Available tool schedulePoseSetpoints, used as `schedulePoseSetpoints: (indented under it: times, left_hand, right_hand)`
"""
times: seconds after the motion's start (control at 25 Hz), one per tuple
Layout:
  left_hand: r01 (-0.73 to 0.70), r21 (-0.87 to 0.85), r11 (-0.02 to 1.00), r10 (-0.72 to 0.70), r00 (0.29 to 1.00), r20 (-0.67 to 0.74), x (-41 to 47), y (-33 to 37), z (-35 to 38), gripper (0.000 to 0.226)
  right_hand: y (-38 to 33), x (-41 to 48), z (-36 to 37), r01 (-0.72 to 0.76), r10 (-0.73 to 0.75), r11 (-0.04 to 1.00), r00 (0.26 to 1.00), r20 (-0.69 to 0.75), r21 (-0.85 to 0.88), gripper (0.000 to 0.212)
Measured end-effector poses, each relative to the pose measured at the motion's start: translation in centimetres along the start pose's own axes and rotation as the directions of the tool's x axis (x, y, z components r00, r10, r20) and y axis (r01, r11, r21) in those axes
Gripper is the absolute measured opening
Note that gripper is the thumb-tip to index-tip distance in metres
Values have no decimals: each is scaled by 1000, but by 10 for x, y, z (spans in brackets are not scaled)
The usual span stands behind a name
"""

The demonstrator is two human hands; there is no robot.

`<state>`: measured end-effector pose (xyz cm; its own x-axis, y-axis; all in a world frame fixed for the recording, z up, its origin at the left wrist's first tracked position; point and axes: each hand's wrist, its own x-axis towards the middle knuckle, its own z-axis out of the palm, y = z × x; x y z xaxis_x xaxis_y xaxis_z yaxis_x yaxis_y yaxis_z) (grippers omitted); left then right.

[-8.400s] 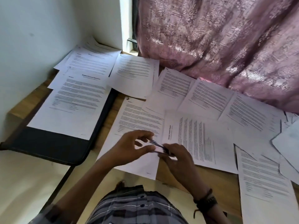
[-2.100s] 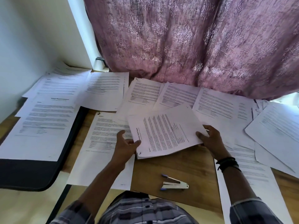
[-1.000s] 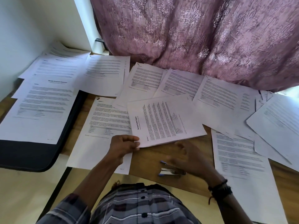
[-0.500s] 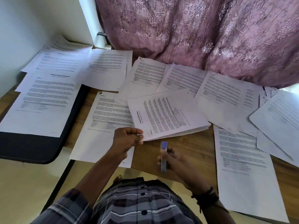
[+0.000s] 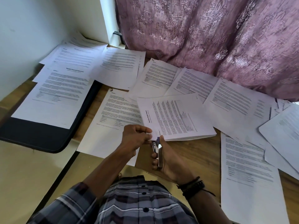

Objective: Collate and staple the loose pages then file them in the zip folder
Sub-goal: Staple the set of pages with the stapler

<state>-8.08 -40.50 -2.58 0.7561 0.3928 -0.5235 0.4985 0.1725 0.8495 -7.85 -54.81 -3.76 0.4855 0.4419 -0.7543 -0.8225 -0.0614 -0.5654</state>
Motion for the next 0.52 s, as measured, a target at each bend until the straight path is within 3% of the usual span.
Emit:
schedulePoseSetpoints:
  times: [0.52]
  left_hand:
    - [4, -1, 1000, -4, 1000, -22, -3, 4, 4, 15]
  right_hand:
    - [-11, 3, 2, 36, -38, 994, 999, 19, 104, 50]
